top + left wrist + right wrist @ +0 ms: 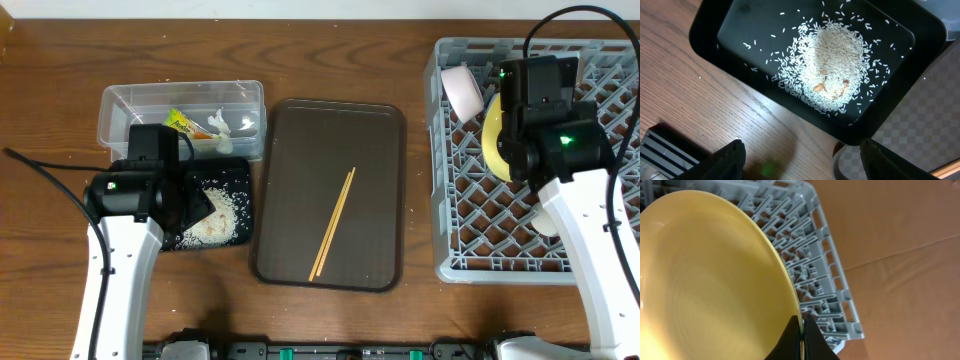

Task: Sort waste into correct bins and load items into the dishwasher rack
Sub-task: 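Carry the yellow plate to the rack and stand it upright with right gripper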

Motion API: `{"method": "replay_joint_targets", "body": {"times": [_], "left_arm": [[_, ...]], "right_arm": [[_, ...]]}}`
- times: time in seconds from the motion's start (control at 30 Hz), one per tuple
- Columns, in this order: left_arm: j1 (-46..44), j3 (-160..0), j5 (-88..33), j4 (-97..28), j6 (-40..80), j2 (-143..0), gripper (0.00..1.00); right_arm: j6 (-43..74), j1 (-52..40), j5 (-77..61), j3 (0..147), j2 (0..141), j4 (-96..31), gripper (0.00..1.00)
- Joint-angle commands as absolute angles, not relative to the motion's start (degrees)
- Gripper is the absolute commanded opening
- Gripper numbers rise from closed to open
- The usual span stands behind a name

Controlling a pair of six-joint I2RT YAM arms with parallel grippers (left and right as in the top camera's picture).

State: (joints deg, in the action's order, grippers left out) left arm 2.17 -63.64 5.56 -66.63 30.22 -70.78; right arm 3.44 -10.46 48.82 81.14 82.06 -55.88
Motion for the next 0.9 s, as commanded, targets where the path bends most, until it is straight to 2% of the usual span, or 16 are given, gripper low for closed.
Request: {"method": "replay_joint_targets", "body": {"times": [0.0, 0.17, 0.37, 0.6, 0.87], "left_arm": [[2.46, -63.99, 6.48, -66.81, 30.74, -70.85, 0.76], [2.46, -63.99, 6.48, -66.83, 30.76, -70.85, 0.76], [2.46, -63.99, 6.48, -66.83, 30.76, -70.85, 0.76], [2.46, -63.99, 6.48, -66.83, 30.76, -70.85, 0.76], [2.46, -63.99, 6.48, -66.83, 30.76, -70.85, 0.76]], "right_arm": [[7.7, -10.2, 47.55, 80.38, 83.68, -56.51, 0.01], [7.66, -10.2, 48.66, 80.38, 85.12, -56.6, 0.01], [7.44, -10.13, 57.32, 80.38, 85.36, -56.12, 0.01], [3.77, -10.13, 52.16, 80.38, 85.69, -56.21, 0.01], [5.8, -10.15, 51.64, 80.07, 89.1, -56.34, 0.01]]}}
